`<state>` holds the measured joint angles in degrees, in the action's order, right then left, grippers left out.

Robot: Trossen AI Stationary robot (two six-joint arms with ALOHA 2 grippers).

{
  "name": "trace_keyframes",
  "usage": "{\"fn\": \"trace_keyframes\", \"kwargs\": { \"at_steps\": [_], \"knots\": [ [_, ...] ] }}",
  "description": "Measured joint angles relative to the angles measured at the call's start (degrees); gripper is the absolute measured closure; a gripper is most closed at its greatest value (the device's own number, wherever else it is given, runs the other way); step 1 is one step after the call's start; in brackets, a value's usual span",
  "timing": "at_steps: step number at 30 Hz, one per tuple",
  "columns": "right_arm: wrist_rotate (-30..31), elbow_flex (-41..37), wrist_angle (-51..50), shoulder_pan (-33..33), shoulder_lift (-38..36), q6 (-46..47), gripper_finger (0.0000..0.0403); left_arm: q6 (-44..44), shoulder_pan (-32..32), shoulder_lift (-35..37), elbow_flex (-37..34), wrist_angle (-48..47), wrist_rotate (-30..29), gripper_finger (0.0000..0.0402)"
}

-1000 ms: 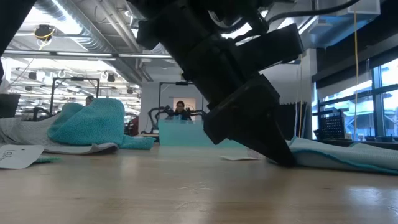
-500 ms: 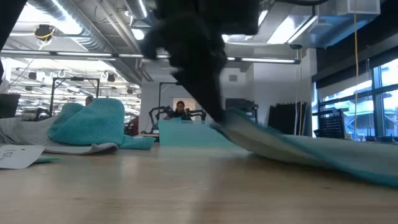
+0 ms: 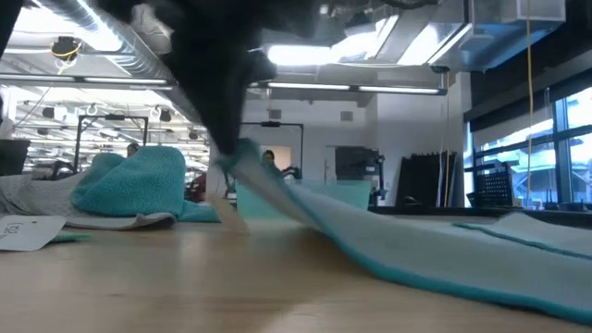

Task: Fold microfiber towels
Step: Fold the light blue towel

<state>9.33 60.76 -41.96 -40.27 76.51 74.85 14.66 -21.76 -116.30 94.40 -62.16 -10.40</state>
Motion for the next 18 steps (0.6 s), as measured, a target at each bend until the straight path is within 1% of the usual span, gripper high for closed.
{"fn": "trace_keyframes", "kwargs": {
  "at_steps": [2, 5, 7, 10, 14, 18],
  "knots": [
    [-1.54, -0.35, 0.45, 0.00, 0.02, 0.10, 0.0213, 2.93, -0.76, -0.01, -1.58, -1.67, 0.86, 0.0400],
    [-1.55, -0.35, 0.18, -0.07, -0.05, -0.17, 0.0213, 7.39, -1.73, -0.02, -5.15, -1.81, 2.57, 0.0391],
    [-1.08, -0.35, -0.24, -0.07, -0.01, -1.15, 0.0213, 10.64, -2.35, -0.10, -7.44, -1.95, 2.70, 0.0382],
    [0.68, -0.31, -2.69, -0.07, 1.01, -1.40, 0.0213, 14.87, -3.00, -0.10, -9.61, -1.11, 5.06, 0.0365],
    [4.31, -0.31, -6.88, 1.48, 3.95, -1.42, 0.0213, 19.56, -3.21, -0.10, -10.56, 0.68, 6.52, 0.0347],
    [3.78, -0.31, -6.18, 5.25, 7.95, -1.75, 0.0213, 20.25, -3.05, 0.23, -9.80, -0.68, 6.34, 0.0340]
  ]
}}
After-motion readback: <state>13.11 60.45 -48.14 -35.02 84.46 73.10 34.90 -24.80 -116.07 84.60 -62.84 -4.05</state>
